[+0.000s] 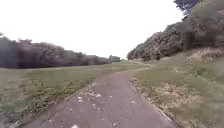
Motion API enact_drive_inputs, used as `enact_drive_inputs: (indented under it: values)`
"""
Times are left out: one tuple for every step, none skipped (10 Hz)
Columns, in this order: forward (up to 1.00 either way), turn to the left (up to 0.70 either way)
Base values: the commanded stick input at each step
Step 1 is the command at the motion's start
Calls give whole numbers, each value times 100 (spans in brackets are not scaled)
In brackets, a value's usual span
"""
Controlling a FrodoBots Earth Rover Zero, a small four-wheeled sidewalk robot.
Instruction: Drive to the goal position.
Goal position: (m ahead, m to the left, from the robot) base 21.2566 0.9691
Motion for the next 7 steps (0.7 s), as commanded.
enact_drive_inputs:
  values:
    - [100,-4]
    - [100,-8]
    - [100,0]
    - [100,0]
    - [100,0]
    - [100,0]
    - [100,0]
